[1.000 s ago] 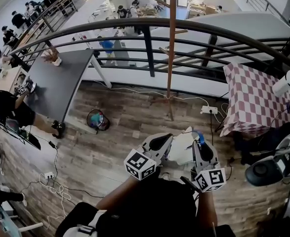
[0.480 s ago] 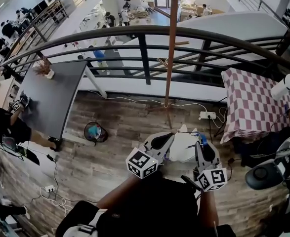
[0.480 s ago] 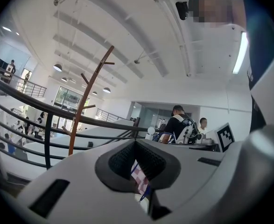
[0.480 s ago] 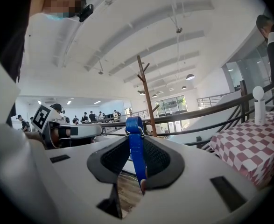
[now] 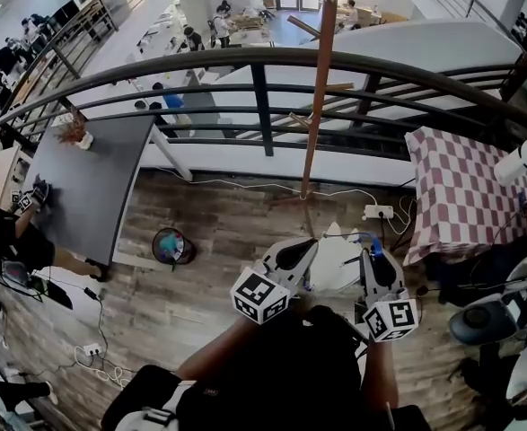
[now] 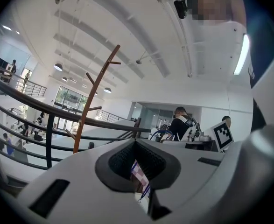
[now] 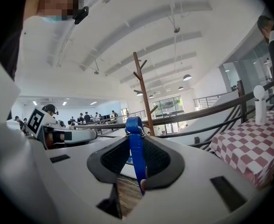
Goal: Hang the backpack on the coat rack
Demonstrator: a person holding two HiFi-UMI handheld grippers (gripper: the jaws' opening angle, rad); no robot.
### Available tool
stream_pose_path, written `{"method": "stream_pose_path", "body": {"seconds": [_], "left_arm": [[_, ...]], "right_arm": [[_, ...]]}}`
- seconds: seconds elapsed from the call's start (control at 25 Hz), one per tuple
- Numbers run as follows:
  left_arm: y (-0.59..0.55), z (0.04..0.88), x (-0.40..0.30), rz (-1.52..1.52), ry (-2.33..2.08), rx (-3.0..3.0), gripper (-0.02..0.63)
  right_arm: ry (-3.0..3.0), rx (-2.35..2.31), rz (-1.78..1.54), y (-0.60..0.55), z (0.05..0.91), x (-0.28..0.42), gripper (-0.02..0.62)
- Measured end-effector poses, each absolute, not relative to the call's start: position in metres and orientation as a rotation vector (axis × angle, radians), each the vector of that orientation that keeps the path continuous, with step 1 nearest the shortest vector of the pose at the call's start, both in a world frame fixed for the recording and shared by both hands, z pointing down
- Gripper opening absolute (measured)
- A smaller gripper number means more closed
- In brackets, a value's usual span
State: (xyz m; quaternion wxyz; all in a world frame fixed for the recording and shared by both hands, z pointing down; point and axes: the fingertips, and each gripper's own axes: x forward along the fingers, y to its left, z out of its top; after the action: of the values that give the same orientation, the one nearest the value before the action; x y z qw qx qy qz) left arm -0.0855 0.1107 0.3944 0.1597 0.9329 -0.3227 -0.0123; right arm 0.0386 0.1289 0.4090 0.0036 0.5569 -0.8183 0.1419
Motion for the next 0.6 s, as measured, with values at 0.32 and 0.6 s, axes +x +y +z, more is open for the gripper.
{"method": "stream_pose_path", "body": {"seconds": [0.32,0.6], "left_arm": [[0.084,0.403,-0.077,-0.027,-0.934,2.65,0.006],[0.045,0.411,-0.058,-0.013,-1.001,2.633,0.006]], "right_arm": [[-2.612,1.685,0.437,0.098,0.409,0.034,0.095],[-2.65,1.592,0.484,0.059,0.42,0.04,0.095]]}}
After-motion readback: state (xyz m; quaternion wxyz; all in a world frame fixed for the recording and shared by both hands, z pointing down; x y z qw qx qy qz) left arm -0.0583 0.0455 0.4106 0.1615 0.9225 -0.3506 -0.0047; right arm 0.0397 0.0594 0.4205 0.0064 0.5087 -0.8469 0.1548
